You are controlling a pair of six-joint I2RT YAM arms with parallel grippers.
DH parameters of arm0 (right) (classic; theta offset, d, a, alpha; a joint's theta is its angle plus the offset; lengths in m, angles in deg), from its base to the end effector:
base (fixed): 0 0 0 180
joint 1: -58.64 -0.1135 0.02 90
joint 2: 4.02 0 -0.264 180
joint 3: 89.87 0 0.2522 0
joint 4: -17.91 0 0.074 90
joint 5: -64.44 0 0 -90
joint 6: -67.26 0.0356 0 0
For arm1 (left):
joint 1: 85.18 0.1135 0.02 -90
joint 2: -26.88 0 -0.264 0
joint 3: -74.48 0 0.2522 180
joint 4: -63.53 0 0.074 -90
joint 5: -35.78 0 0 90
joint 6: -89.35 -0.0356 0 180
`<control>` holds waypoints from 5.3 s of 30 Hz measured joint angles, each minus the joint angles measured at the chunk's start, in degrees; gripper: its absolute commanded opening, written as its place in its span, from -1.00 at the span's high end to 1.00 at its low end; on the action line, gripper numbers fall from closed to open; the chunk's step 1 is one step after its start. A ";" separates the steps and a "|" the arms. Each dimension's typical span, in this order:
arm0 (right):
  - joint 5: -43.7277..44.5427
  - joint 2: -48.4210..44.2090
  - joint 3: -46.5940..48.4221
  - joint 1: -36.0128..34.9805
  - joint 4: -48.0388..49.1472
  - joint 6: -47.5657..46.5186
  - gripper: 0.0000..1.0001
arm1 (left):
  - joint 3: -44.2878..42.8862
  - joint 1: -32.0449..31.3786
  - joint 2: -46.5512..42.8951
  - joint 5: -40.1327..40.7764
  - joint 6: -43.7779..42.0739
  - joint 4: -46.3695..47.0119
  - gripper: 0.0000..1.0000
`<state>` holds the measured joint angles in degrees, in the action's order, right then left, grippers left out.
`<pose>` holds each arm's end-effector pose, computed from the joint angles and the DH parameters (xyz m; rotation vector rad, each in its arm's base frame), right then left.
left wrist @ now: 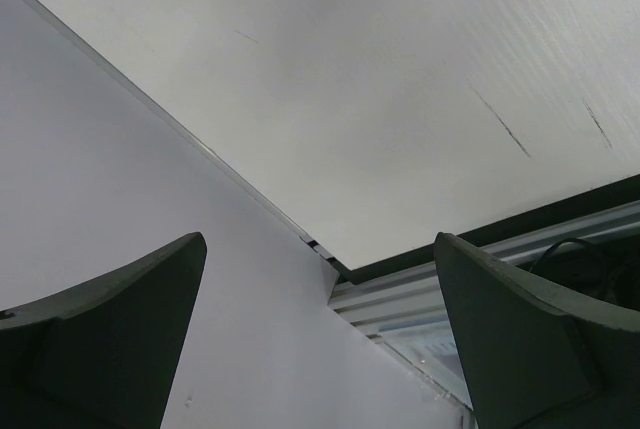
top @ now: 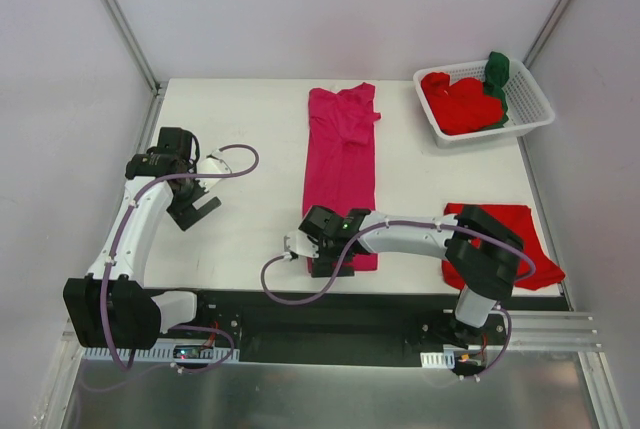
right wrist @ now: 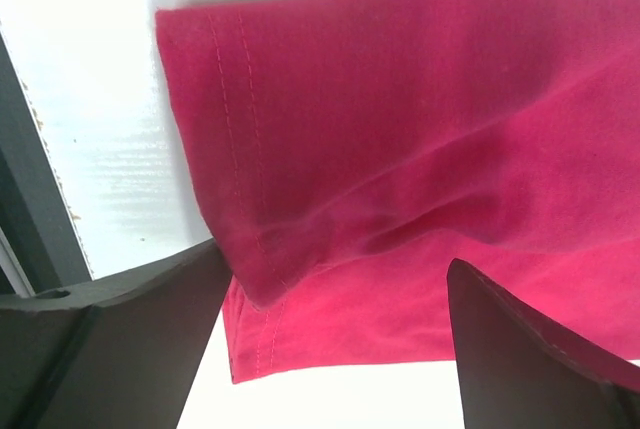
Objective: Fold and stack the t-shirts
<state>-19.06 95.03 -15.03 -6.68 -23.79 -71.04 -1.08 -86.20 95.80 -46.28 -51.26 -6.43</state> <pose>0.1440 0.3038 0.1709 -2.2489 1.5103 -0.0666 0.2247 0.0009 0.2914 1.1534 2.4879 0.4454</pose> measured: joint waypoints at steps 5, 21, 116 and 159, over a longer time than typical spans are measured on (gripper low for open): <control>0.07 -0.07 1.64 -0.13 -2.84 0.37 -0.80 | 0.00 0.00 -0.15 0.00 0.00 0.00 -0.98; -9.57 -0.98 4.66 -1.90 -7.19 2.16 -0.84 | 0.24 0.00 -1.77 0.00 0.00 0.00 -0.99; -8.48 3.52 3.78 2.19 -6.47 -0.17 -0.78 | -0.22 1.49 -0.68 0.00 0.02 0.20 -0.98; -4.09 -5.11 6.47 0.09 -14.95 3.87 0.98 | -3.91 1.44 1.70 0.00 -0.02 0.24 -0.98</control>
<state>-23.15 89.91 -8.56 -6.59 -38.74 -67.17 -4.99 -84.76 97.51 -46.28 -51.28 -6.19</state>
